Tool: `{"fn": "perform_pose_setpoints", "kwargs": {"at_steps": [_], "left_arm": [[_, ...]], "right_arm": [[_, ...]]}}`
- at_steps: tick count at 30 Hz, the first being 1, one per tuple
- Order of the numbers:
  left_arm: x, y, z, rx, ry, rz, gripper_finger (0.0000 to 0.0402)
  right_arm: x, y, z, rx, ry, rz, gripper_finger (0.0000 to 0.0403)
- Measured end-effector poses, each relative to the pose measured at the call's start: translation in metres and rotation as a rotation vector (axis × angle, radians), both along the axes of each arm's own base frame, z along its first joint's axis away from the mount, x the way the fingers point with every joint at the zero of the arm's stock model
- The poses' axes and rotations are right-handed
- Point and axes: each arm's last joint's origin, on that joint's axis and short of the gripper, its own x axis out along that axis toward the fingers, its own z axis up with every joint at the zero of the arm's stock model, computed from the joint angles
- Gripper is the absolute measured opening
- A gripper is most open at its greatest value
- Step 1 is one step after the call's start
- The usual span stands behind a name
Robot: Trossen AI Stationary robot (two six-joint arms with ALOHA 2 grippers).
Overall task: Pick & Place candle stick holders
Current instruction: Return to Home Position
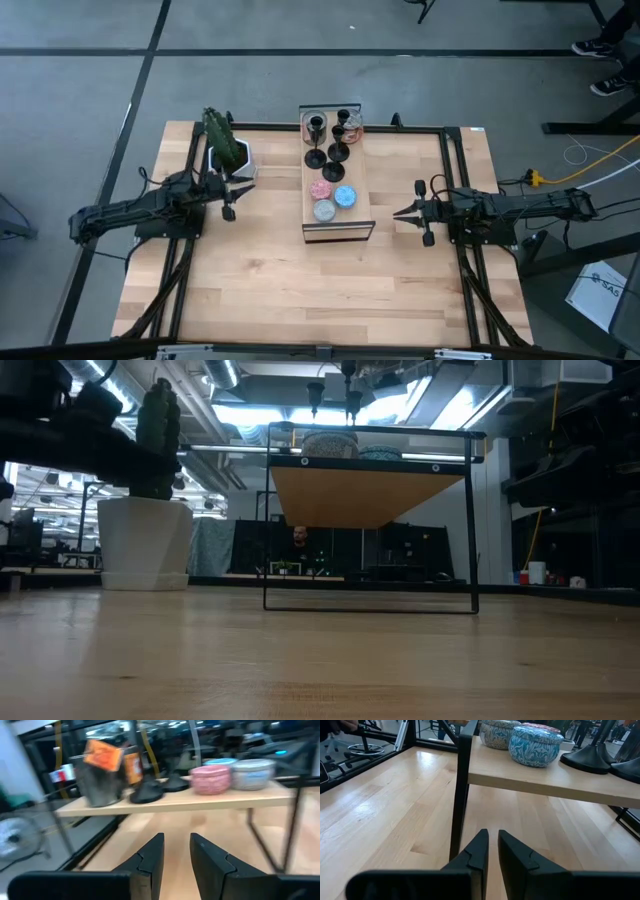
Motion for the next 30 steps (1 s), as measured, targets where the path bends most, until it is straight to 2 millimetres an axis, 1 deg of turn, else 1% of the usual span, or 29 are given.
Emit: {"fn": "perform_pose_setpoints", "kwargs": {"at_steps": [5,30], "left_arm": [[-0.0007,0.0056,-0.0007,-0.001,0.009,0.089,0.0088],[-0.0009,0.0063,-0.0007,-0.003,0.008,0.098,0.0088]], "right_arm": [[0.0000,0.0000,0.0000,0.000,0.000,0.000,0.0045],[0.0000,0.0000,0.0000,0.000,0.000,0.000,0.0045]]}}
